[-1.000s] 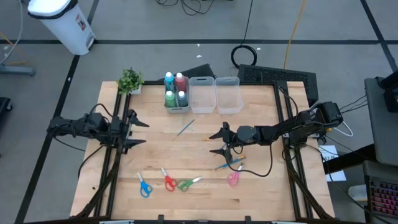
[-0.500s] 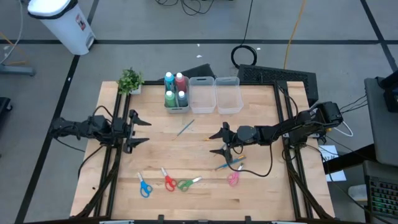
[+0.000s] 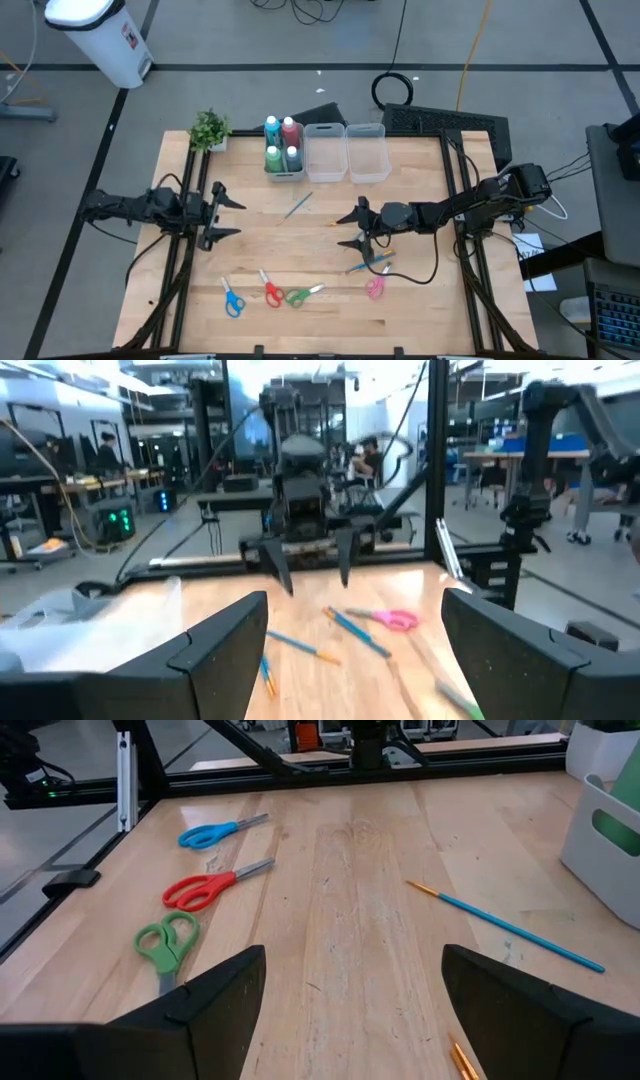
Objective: Pick & Place Paint Supplies
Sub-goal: Put the pink scissors into the left transparent bin
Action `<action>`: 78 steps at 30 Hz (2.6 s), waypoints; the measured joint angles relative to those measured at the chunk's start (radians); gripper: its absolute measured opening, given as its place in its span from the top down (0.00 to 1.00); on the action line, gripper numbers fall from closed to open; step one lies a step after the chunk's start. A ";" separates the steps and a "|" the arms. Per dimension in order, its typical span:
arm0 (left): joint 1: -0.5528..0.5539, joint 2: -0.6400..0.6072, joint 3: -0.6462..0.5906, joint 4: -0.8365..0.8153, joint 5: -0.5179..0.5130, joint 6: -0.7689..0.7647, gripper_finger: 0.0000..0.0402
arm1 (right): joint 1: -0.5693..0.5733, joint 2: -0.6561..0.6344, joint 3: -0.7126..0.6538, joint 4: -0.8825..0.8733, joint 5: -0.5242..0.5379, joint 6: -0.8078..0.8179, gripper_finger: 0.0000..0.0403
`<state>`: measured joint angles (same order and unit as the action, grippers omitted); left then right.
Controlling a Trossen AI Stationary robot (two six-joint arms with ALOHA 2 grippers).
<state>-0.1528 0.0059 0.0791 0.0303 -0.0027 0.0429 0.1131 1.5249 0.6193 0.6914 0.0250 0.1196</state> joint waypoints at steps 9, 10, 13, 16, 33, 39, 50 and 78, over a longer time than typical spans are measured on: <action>0.001 0.002 -0.064 0.026 -0.087 -0.049 0.23 | 0.000 0.000 0.000 0.000 0.000 0.053 0.27; 0.001 0.002 -0.064 0.019 -0.088 -0.049 0.23 | 0.000 0.000 0.000 0.000 0.000 0.051 0.27; 0.001 0.002 -0.064 0.012 -0.105 -0.045 0.23 | 0.000 0.000 0.000 -0.001 0.000 0.049 0.27; 0.001 0.002 -0.063 0.001 -0.106 -0.055 0.23 | 0.000 0.000 0.000 -0.003 0.000 0.048 0.27; 0.001 0.002 -0.064 0.024 -0.103 -0.098 0.23 | 0.252 0.000 0.061 -0.142 -0.002 -0.035 0.27; 0.001 0.002 -0.064 0.024 -0.103 -0.099 0.23 | 0.497 0.000 0.171 -0.543 0.063 -0.079 0.27; 0.001 0.002 -0.064 0.025 -0.102 -0.100 0.23 | 0.596 0.053 0.174 -0.724 0.151 0.047 0.27; 0.001 0.002 -0.064 0.026 -0.102 -0.100 0.23 | 0.539 0.195 0.175 -0.772 0.110 0.101 0.85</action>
<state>-0.1520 0.0078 0.0147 0.0559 -0.1051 -0.0567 0.6518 1.7196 0.7948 -0.0803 0.1350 0.2203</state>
